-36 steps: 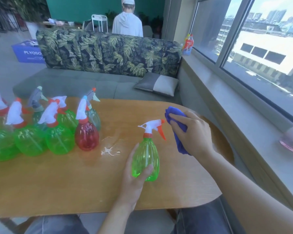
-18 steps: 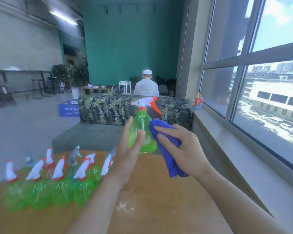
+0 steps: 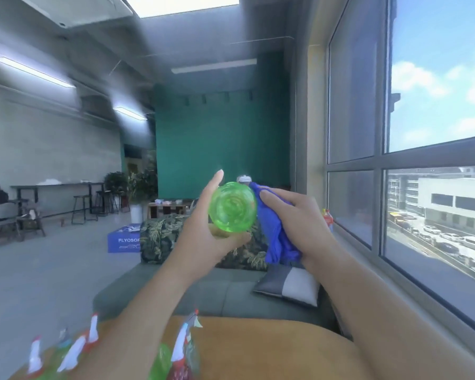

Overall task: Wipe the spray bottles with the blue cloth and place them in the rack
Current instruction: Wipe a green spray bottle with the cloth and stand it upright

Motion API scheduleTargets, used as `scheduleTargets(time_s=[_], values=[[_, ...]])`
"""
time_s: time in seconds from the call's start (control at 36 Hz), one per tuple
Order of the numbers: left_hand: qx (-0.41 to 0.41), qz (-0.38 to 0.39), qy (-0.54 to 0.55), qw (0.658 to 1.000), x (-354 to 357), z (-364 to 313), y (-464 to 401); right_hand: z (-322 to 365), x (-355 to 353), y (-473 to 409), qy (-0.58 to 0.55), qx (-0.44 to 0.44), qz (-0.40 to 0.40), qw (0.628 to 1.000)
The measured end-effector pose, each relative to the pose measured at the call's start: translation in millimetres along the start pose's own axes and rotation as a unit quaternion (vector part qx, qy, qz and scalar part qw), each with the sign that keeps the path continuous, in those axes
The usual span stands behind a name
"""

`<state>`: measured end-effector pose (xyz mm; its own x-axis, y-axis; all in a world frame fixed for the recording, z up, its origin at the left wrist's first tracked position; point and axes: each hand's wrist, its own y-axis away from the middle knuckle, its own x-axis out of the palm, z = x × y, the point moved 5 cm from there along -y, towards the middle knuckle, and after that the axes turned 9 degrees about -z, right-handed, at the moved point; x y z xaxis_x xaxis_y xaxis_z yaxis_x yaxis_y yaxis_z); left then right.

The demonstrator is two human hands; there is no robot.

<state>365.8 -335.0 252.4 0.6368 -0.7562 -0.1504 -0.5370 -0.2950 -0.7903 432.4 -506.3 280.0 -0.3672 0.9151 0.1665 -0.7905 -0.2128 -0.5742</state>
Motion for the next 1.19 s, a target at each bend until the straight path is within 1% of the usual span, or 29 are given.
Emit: scheduleTargets(time_s=[0.06,0.14,0.17,0.22,0.28,0.33,0.39,0.44,0.56,0.72,0.83,1.06,1.11,1.19], values=[[0.024,-0.024,-0.044,0.998,-4,-10,-7,10,0,2,-0.004,-0.003,0.002,1.0],[0.052,-0.04,-0.082,0.994,-10,-25,-13,20,-2,3,0.01,-0.022,0.005,1.0],[0.063,-0.046,-0.091,0.993,-11,-31,-13,24,-3,4,0.025,-0.042,0.004,0.999],[0.081,-0.058,-0.101,0.99,-12,-41,-14,35,-7,7,0.079,-0.126,-0.02,0.989],[0.091,-0.069,-0.11,0.987,-11,-48,-14,48,-13,15,0.131,-0.234,-0.054,0.962],[0.099,-0.08,-0.118,0.985,-12,-55,-15,59,-15,25,0.188,-0.32,-0.073,0.926],[0.101,-0.093,-0.12,0.983,-14,-62,-15,64,-15,32,0.25,-0.378,-0.078,0.888],[0.105,-0.103,-0.124,0.981,-16,-67,-15,64,-15,35,0.3,-0.413,-0.079,0.856],[0.119,-0.107,-0.151,0.976,-16,-75,-14,66,-20,38,0.347,-0.44,-0.109,0.821],[0.137,-0.108,-0.18,0.968,-13,-87,-11,84,-11,36,0.372,-0.458,-0.133,0.796],[0.151,-0.109,-0.179,0.966,-13,-96,-9,94,3,39,0.371,-0.483,-0.103,0.786],[0.142,-0.125,-0.174,0.966,-26,-98,-10,88,12,53,0.41,-0.531,-0.003,0.742],[0.142,-0.129,-0.182,0.964,-31,-95,-10,85,5,52,0.42,-0.53,-0.003,0.737],[0.146,-0.125,-0.201,0.961,-33,-90,-8,85,-3,47,0.444,-0.519,-0.048,0.729]])
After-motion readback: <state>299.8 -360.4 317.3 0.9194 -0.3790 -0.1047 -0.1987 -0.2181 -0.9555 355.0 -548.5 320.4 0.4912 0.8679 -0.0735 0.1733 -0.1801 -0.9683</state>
